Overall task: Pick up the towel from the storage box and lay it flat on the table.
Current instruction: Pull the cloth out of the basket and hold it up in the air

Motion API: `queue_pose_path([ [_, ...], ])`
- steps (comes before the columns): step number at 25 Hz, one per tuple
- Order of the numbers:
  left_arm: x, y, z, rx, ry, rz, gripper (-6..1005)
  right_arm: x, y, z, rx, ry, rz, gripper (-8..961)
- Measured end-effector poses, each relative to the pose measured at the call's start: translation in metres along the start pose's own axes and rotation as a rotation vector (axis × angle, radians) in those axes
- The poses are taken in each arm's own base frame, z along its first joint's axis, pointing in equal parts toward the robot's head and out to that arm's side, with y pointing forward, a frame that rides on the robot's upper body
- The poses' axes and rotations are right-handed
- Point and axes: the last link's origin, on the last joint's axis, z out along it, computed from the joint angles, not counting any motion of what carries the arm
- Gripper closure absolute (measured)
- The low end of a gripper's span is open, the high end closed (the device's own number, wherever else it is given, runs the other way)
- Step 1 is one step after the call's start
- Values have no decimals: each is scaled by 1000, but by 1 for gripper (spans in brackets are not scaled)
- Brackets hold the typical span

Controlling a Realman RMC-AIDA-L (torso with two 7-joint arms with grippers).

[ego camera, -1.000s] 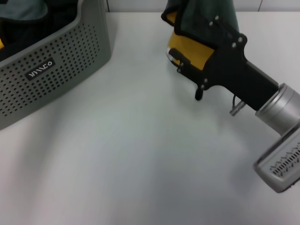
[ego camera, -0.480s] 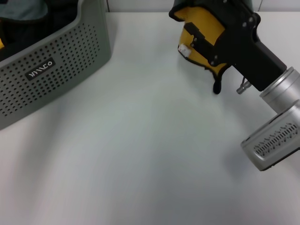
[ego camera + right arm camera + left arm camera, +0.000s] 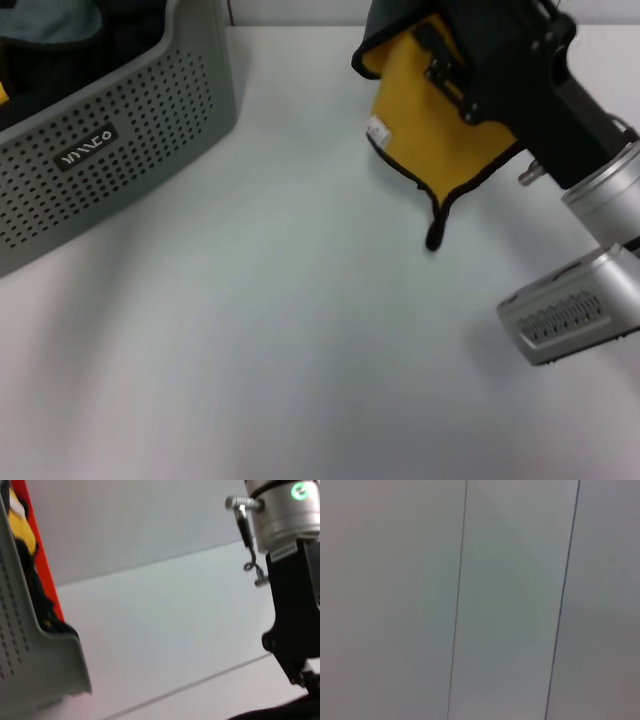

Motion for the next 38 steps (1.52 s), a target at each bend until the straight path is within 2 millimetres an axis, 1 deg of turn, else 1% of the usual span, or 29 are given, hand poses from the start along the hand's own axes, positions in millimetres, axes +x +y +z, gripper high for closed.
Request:
queue_pose_path([
  [3, 0, 0, 1, -5, 1, -5, 993, 4, -5, 0, 34, 24, -40, 248],
  [6, -2, -1, 1, -5, -2, -11, 992, 3, -8, -3, 58, 16, -59, 249],
  [9, -3, -1, 2, -5, -5, -15, 992, 0, -10, -7, 79, 4, -61, 299],
  [15, -5, -5, 2, 2, -9, -25, 993, -8, -11, -22, 113, -11, -47, 399],
  [20, -5, -10, -2, 18, -4, -32, 992, -3, -17, -33, 165, 40, -27, 479],
  [23, -5, -10, -2, 19, -6, -31, 992, 3, -19, -36, 175, 73, -24, 524],
  [26, -5, -10, -2, 19, -5, -25, 991, 2, -15, -36, 154, 58, 12, 524],
  [28, -5, -10, -2, 19, -4, -22, 991, -3, -9, -33, 121, 26, 61, 524],
  [30, -4, -10, -2, 18, -2, -21, 990, -6, -2, -28, 72, -4, 149, 524],
  [34, -1, -8, -1, 8, 17, -21, 989, -11, 15, -17, -49, -39, 400, 524],
  [38, 2, -8, 1, -9, 59, -30, 988, -13, 23, -15, -151, -76, 669, 523],
])
